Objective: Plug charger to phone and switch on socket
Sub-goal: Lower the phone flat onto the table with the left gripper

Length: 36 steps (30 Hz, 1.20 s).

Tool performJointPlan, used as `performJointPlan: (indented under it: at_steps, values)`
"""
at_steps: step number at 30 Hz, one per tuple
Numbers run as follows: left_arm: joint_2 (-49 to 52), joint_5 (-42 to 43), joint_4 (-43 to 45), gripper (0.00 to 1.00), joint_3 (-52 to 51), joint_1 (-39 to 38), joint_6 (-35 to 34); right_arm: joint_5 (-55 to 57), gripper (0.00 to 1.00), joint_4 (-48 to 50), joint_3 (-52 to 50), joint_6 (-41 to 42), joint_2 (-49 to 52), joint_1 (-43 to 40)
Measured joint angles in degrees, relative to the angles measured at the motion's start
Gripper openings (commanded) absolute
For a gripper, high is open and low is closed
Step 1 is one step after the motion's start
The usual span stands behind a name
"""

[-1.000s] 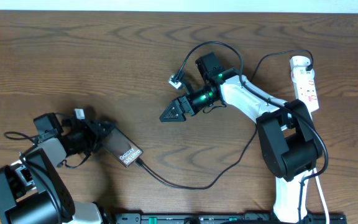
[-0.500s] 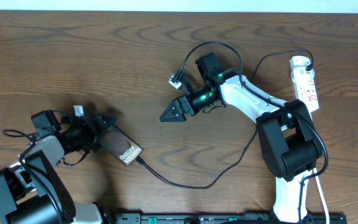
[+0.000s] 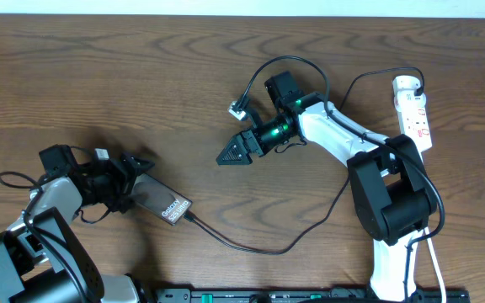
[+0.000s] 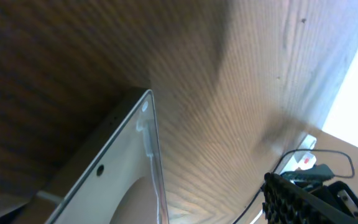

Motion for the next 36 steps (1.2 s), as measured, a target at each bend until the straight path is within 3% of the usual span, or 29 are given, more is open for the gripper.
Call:
performJointPlan:
  at_steps: [36]
  values:
    - [-1.81, -14.49, -11.10, 0.88, 2.60, -0.11, -5.14, 0.00, 0.99, -0.02, 0.00, 0.00, 0.00, 0.00]
